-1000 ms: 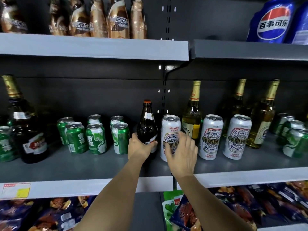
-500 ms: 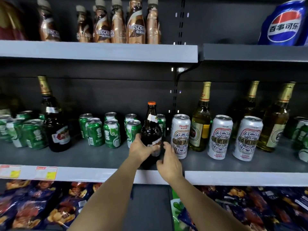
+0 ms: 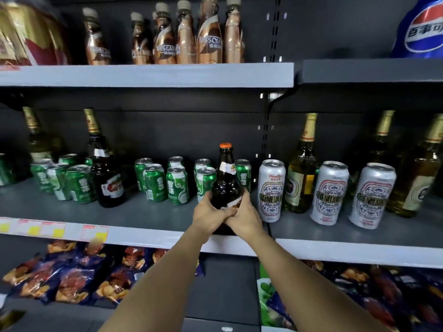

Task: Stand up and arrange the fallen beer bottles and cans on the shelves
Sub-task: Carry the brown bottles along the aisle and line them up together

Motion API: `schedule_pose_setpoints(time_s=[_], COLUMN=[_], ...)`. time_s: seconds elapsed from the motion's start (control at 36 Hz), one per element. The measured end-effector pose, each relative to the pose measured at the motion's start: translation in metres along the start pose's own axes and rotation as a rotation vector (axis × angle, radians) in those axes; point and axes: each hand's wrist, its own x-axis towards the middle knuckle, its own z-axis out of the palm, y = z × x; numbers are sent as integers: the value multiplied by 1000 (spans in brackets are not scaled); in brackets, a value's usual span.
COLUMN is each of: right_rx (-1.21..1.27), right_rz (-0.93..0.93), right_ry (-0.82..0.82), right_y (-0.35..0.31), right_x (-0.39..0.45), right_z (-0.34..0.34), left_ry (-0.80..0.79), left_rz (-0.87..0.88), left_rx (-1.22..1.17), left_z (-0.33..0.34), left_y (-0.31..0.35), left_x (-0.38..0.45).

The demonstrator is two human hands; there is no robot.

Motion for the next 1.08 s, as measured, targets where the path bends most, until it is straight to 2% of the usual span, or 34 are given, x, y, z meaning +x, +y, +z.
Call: schedule_pose_setpoints(time_s=[0.22, 0.39, 0.44, 0.53, 0.58, 0.69, 0.83, 1.08], right_rx=[-29, 167, 241, 410, 442, 271, 24, -155], right_rz=[24, 168, 207, 214, 217, 208, 314, 479], right_ry=[125, -96, 11, 263, 333, 433, 497, 644], right_y=[-28, -24, -20, -20, -19, -4, 27, 107], right_x=[-35, -67, -80, -106, -124, -157, -206, -293], right_z=[-17, -48, -60, -77, -84, -100, -140, -250], left_ry=[-103, -180, -199, -253, -312, -419, -564, -804], left_rz=[91, 129, 150, 171, 188, 190, 178, 167], left_rx=[-56, 13, 62, 71, 70, 33, 28, -11], left_z=[-17, -17, -11, 6, 23, 60, 117, 248], left_y=[22, 21, 20, 21, 22, 25, 24, 50], left_x=[-27, -55, -67, -90, -106, -139, -181, -274])
